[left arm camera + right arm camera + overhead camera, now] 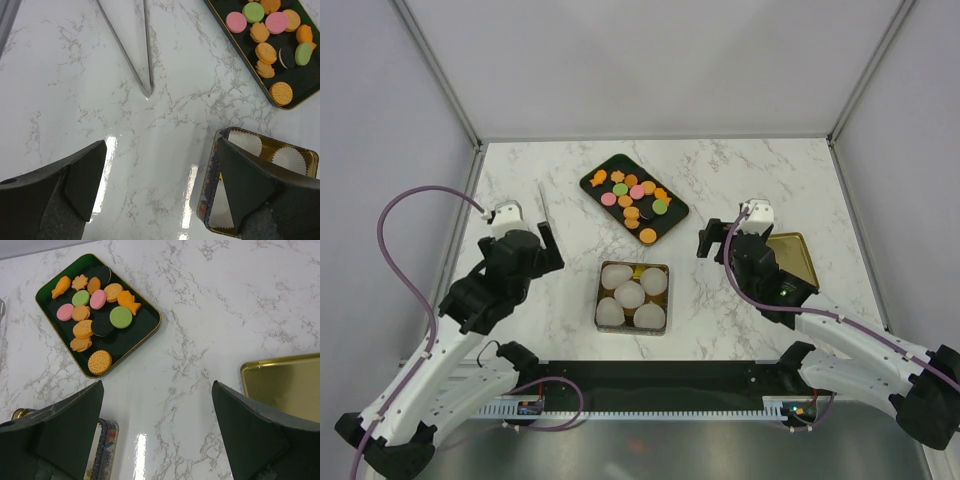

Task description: Pack the cookies

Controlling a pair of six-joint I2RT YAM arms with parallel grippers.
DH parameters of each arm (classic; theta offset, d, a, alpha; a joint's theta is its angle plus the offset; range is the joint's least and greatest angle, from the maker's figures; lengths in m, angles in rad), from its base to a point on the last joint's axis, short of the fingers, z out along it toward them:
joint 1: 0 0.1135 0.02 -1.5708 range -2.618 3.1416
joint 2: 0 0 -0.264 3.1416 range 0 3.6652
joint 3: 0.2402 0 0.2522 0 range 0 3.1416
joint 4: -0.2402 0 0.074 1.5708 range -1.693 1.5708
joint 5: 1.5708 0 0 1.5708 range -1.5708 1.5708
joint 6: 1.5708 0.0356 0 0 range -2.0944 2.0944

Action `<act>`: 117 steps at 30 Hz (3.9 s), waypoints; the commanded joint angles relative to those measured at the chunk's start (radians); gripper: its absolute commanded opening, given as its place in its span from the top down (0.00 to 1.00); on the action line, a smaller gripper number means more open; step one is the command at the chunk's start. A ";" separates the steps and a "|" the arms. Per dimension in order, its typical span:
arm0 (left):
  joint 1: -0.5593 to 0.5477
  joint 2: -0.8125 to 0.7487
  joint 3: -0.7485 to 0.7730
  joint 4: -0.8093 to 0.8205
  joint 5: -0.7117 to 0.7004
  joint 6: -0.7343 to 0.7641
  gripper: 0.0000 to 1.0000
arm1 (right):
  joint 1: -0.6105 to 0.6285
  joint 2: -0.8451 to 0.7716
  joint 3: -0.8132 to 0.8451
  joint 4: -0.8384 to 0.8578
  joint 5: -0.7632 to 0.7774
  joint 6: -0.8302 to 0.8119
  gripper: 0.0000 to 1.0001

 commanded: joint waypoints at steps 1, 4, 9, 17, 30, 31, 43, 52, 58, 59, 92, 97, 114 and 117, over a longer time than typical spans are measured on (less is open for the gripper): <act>0.003 0.049 0.067 0.017 -0.106 -0.021 0.00 | 0.002 0.006 0.005 0.034 -0.024 -0.013 0.02; 0.021 0.136 0.104 0.057 -0.184 -0.022 0.00 | 0.003 0.008 0.003 0.034 -0.040 -0.017 0.02; 0.188 0.358 0.179 0.159 -0.075 0.057 0.00 | 0.002 -0.006 -0.003 0.032 -0.053 -0.027 0.02; 0.491 0.732 0.220 0.351 0.279 0.105 0.00 | 0.003 0.008 -0.012 0.042 -0.050 -0.041 0.02; 0.528 1.025 0.302 0.431 0.307 0.165 0.00 | 0.002 0.039 -0.004 0.051 -0.087 -0.049 0.02; 0.528 1.049 0.306 0.429 0.299 0.162 0.00 | 0.002 0.040 -0.004 0.051 -0.087 -0.050 0.02; 0.528 1.174 0.371 0.408 0.281 0.151 0.03 | 0.002 0.046 -0.004 0.051 -0.099 -0.056 0.02; 0.541 1.198 0.374 0.379 0.287 0.174 0.08 | 0.002 0.055 -0.004 0.051 -0.102 -0.058 0.02; 0.543 1.205 0.372 0.356 0.298 0.172 0.12 | 0.002 0.058 -0.004 0.051 -0.098 -0.055 0.02; 0.543 1.206 0.372 0.354 0.302 0.172 0.12 | 0.002 0.058 -0.004 0.051 -0.101 -0.056 0.02; 0.275 0.665 0.337 0.206 0.336 0.248 0.48 | 0.002 0.028 0.060 -0.070 -0.093 -0.063 0.02; 0.134 0.648 0.375 0.170 0.328 0.251 0.51 | 0.003 0.017 0.088 -0.124 -0.047 -0.089 0.02; -0.140 0.829 0.527 0.141 0.305 0.257 0.51 | 0.002 0.016 0.079 -0.139 0.022 -0.116 0.02; -0.167 0.881 0.584 0.138 0.292 0.269 0.51 | 0.002 0.012 0.079 -0.141 0.019 -0.118 0.02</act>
